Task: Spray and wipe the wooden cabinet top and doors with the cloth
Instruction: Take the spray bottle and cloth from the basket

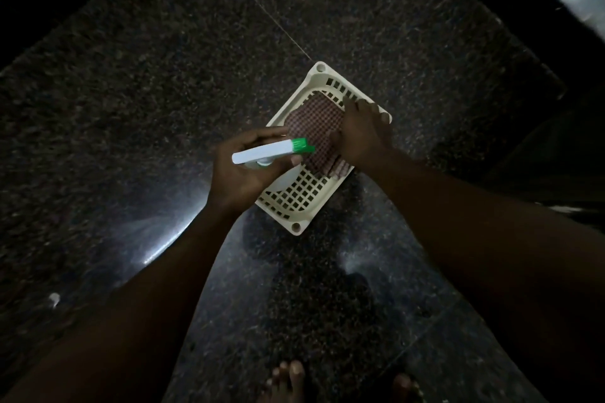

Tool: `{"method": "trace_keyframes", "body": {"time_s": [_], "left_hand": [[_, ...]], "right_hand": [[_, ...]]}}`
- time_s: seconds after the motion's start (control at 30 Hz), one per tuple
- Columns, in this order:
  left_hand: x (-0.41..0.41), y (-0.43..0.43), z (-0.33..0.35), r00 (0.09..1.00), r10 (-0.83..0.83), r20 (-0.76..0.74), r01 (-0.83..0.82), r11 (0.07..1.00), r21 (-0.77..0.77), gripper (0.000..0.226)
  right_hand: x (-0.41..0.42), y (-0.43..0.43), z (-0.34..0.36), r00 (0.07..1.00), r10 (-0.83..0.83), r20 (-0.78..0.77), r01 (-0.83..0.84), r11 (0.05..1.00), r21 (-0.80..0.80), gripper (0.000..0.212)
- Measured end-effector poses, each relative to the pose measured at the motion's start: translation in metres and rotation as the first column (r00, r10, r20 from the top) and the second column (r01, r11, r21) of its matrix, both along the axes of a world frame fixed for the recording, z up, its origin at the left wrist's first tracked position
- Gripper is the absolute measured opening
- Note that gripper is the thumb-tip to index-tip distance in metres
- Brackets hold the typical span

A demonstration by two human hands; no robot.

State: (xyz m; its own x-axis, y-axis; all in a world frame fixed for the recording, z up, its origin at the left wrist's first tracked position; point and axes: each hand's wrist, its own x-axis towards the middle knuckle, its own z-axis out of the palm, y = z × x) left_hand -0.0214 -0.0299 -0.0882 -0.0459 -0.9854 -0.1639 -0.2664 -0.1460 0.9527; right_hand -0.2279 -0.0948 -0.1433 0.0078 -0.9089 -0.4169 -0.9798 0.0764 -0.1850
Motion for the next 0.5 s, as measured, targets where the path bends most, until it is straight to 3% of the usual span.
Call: {"method": "trace_keyframes", "body": {"time_s": [0.07, 0.17, 0.33, 0.4, 0.5], "left_hand": [[-0.003, -0.005, -0.001, 0.999, -0.054, 0.006, 0.054, 0.998, -0.022, 0.047], [-0.009, -0.014, 0.004, 0.989, -0.146, 0.020, 0.147, 0.988, -0.054, 0.045], [-0.030, -0.015, 0.007, 0.991, -0.131, 0.015, 0.132, 0.983, -0.128, 0.036], [-0.035, -0.013, 0.010, 0.995, -0.097, 0.007, 0.097, 0.992, -0.082, 0.026], [-0.037, -0.008, 0.019, 0.992, -0.122, -0.033, 0.122, 0.992, -0.025, 0.024]], "right_hand": [[-0.002, 0.000, -0.002, 1.000, -0.010, 0.027, 0.012, 0.999, -0.050, 0.046], [-0.002, 0.005, -0.001, 0.957, -0.104, 0.269, 0.119, 0.992, -0.042, 0.013], [-0.005, 0.017, 0.008, 0.759, -0.366, 0.538, 0.326, 0.929, 0.173, 0.015], [-0.006, 0.022, 0.014, 0.577, -0.547, 0.607, 0.430, 0.835, 0.344, 0.016], [-0.014, 0.030, 0.030, 0.199, -0.726, 0.658, 0.503, 0.652, 0.567, 0.030]]}}
